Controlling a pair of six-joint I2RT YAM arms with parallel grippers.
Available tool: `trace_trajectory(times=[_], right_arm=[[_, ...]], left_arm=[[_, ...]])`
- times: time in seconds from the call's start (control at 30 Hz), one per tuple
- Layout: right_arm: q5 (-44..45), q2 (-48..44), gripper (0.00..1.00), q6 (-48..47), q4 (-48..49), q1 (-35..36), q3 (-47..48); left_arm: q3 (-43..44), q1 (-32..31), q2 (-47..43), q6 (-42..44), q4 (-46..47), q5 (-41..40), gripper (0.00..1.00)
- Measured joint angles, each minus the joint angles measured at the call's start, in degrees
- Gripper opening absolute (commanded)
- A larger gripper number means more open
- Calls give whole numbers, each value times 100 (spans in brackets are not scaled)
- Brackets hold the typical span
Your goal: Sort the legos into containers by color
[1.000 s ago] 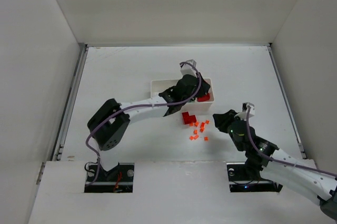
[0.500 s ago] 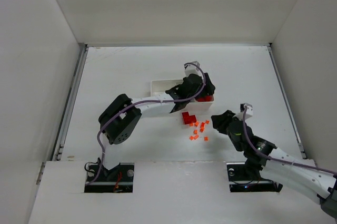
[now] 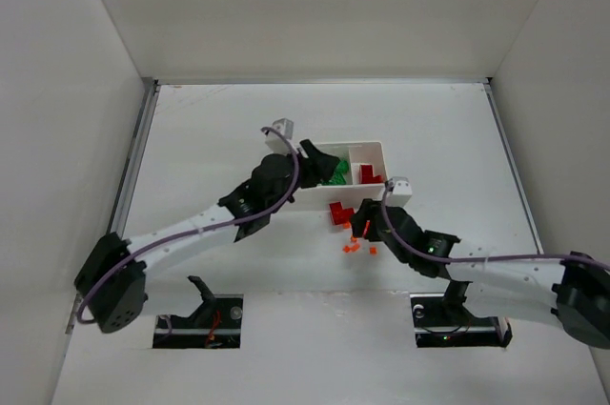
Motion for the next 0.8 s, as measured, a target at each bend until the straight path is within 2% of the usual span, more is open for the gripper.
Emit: trace_trajectory(times=[0.2, 0.37, 0.57, 0.8], right_arm=[[-81, 1270, 72, -260, 280, 116, 647], [-85, 2013, 65, -450, 354, 240, 1198], [-81, 2601, 58, -531, 254, 249, 1574], [35, 2997, 53, -527, 2, 251, 1902]], left_arm=[[-1469, -28, -1449, -4, -280, -72, 44], [-2232, -63, -2347, -68, -874, -221, 42], [-2557, -146, -3029, -116, -1384, -313, 40], [-2653, -186, -3189, -116, -1644, -326, 40]])
